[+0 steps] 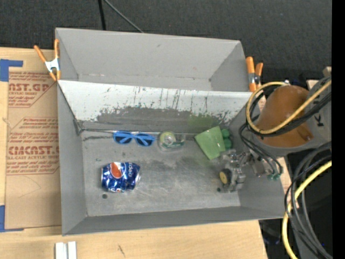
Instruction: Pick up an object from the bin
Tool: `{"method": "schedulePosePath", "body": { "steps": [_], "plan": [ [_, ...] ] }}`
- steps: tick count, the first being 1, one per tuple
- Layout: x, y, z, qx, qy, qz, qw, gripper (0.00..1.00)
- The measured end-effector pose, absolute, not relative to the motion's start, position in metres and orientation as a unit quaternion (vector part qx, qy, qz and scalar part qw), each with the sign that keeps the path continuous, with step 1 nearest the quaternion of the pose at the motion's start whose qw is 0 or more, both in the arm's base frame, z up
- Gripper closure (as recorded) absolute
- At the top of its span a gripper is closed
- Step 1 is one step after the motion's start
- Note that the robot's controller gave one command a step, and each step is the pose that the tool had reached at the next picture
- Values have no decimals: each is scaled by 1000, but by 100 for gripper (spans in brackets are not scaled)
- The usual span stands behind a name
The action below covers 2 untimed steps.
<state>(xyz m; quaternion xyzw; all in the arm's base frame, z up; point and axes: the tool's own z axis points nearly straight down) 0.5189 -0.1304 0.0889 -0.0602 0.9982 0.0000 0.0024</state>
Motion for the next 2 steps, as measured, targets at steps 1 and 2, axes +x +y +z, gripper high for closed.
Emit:
{"method": "schedulePosePath", "body": {
  "steps": [1, 2],
  "plan": [
    [536, -123, 177, -67, 998, -1, 5, 100],
    [522, -106, 239, -61, 998, -1, 4, 100]
  ]
}}
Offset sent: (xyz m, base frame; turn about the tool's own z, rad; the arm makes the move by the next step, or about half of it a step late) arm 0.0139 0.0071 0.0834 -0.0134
